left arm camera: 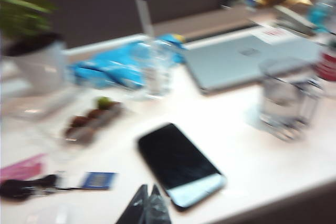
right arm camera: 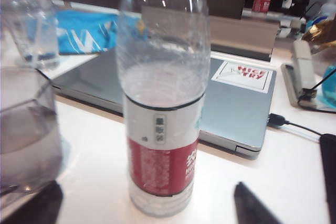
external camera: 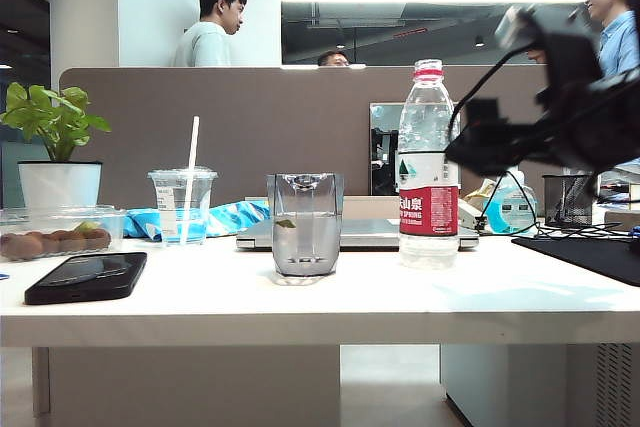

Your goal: Pick up the mineral water bottle on the table and pour water into the mug until it's half full.

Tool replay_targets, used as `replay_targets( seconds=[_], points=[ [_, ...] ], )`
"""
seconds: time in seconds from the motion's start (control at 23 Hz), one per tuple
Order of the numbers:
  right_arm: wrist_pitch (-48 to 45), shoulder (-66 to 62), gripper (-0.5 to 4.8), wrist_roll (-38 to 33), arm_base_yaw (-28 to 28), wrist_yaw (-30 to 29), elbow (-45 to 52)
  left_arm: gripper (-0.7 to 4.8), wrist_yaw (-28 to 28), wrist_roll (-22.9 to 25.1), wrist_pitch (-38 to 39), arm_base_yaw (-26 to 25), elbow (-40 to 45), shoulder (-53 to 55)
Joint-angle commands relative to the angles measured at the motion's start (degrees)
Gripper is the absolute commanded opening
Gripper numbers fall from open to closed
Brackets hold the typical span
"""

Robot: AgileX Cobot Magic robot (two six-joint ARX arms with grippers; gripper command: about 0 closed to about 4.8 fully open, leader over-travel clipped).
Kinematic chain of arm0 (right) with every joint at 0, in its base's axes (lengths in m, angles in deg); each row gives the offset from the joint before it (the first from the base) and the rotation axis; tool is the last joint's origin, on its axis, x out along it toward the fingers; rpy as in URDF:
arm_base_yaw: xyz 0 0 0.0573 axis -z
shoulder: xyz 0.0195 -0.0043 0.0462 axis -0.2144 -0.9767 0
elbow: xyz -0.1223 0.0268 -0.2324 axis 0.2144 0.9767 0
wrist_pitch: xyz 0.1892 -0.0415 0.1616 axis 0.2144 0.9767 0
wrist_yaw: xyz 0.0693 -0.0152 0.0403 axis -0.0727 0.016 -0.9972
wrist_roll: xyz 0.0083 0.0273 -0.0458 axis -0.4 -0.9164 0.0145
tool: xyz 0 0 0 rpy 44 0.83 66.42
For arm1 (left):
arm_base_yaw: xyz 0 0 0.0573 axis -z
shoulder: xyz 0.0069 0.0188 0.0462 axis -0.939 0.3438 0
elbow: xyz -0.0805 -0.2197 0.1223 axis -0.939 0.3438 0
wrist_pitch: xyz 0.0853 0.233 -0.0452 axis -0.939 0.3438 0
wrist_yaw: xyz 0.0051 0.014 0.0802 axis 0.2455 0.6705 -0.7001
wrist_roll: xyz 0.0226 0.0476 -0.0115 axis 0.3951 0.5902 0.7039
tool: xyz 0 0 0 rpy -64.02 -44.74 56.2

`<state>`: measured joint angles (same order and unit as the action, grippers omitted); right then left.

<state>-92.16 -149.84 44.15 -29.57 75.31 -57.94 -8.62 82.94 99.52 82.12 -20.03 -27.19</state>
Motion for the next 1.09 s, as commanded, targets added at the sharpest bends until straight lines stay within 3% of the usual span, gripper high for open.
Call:
replay_targets(
  seconds=[0.04, 0.13, 0.17, 0.48, 0.65, 0.74, 0.91, 1.09],
  points=[
    [-1.0, 5.7, 2.63, 0.1, -0.1, -0.2, 2.9, -0.04, 2.8, -0.2, -2.2, -0.1, 1.6, 0.0],
    [-0.9, 9.6, 1.03, 0.1, -0.1, -0.8, 4.7, -0.04, 2.8, -0.2, -3.3, -0.1, 2.6, 0.0],
    [-0.7, 13.3, -0.08, -0.3, -0.1, -0.7, 6.3, -0.03, 2.9, -0.2, -3.3, -0.1, 3.6, 0.0],
    [1.7, 23.8, -0.05, -4.8, -0.4, -1.8, 8.9, -0.01, 2.9, -0.5, -3.4, -0.1, 4.7, 0.0],
    [5.0, 28.8, -0.04, -17.6, -0.6, -6.9, 9.4, -0.01, 2.8, -0.4, -3.3, -0.1, 4.7, 0.0],
    [7.8, 31.5, -0.04, -17.8, -0.6, -12.3, 9.6, -0.01, 2.8, -0.4, -3.3, -0.1, 4.7, 0.0],
    [11.1, 34.8, -0.04, -17.8, -0.6, -17.7, 9.6, -0.01, 2.8, -0.5, -3.3, -0.1, 4.7, 0.0],
    [11.1, 34.9, -0.04, -17.8, -0.6, -18.5, 9.6, -0.01, 2.8, -0.5, -3.3, -0.1, 4.7, 0.0]
  ],
)
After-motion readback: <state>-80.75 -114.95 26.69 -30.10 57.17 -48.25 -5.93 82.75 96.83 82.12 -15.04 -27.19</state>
